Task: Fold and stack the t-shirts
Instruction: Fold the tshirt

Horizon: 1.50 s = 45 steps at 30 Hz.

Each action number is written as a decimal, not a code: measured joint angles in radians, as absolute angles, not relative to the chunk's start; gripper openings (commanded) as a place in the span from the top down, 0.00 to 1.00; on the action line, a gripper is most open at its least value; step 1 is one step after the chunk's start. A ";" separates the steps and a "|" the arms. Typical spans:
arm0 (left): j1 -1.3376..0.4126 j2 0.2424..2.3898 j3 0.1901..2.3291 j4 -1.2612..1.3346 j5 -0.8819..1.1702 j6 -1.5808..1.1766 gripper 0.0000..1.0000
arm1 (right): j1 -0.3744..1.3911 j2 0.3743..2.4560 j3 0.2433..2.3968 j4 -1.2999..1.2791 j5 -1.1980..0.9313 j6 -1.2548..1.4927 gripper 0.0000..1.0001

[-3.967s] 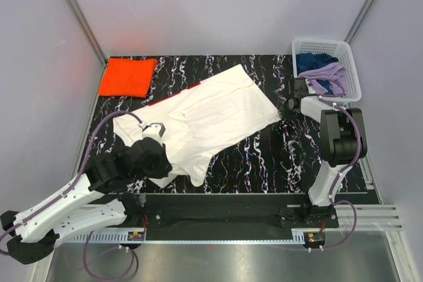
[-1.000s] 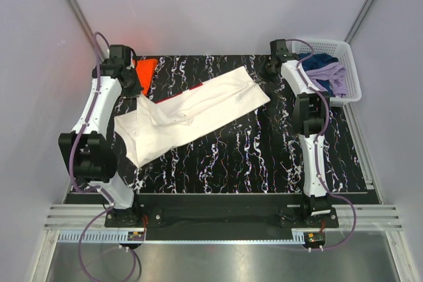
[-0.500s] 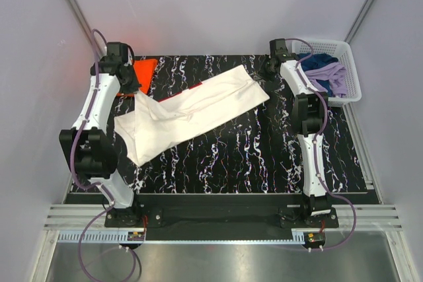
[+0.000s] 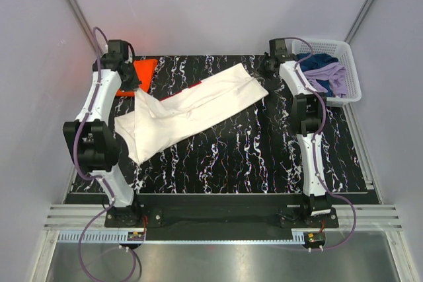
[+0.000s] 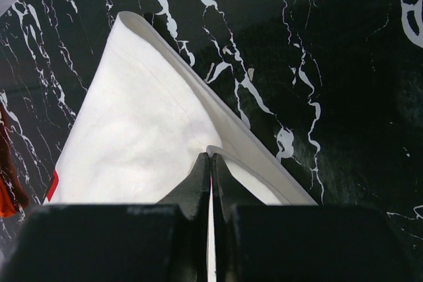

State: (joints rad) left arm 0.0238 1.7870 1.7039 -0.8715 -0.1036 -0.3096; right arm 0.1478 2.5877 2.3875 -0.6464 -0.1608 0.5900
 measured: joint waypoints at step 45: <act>0.032 0.888 0.699 -0.889 0.046 -0.878 0.17 | 0.122 2.090 1.651 -0.644 -0.171 0.483 0.25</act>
